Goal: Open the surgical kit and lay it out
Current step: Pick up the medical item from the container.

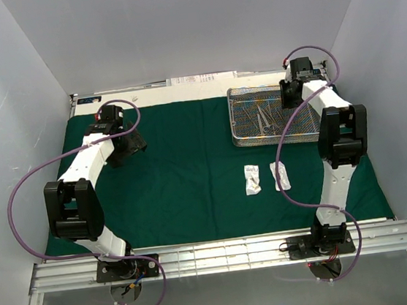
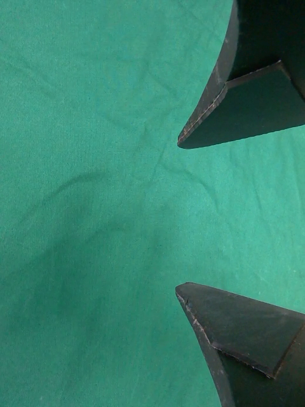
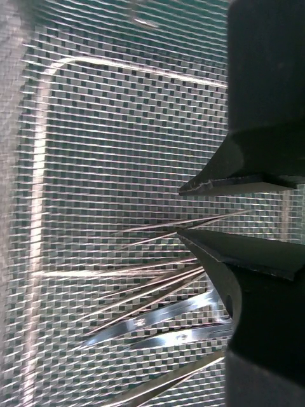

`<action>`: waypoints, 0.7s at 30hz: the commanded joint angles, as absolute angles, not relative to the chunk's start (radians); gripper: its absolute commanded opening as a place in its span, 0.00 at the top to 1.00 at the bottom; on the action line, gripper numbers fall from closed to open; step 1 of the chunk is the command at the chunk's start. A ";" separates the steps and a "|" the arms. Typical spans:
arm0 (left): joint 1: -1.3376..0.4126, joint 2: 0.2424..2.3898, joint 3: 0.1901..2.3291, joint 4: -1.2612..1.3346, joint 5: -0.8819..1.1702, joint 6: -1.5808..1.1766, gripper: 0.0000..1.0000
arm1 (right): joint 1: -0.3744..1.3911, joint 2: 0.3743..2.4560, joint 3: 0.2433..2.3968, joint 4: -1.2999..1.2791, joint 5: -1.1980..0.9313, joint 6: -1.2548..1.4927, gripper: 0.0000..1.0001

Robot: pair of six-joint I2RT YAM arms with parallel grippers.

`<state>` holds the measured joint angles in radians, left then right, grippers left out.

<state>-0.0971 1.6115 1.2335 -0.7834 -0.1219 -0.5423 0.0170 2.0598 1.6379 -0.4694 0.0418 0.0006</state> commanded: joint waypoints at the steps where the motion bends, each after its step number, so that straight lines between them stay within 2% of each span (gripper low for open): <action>1: -0.106 1.557 1.236 -0.784 -0.118 -0.549 0.02 | 0.012 2.105 1.713 -0.414 0.009 -0.046 0.66; 10: -0.112 1.557 1.239 -0.801 -0.129 -0.555 0.02 | 0.012 2.174 1.756 -0.390 -0.080 -0.051 0.73; 21: -0.127 1.559 1.243 -0.810 -0.133 -0.569 0.02 | 0.012 2.204 1.730 -0.385 -0.038 -0.055 0.80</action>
<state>-0.1184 1.6115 1.2335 -0.8078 -0.1230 -0.5583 0.0151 2.2005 1.7138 -0.4114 -0.0544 -0.0364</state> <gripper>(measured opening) 0.979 0.209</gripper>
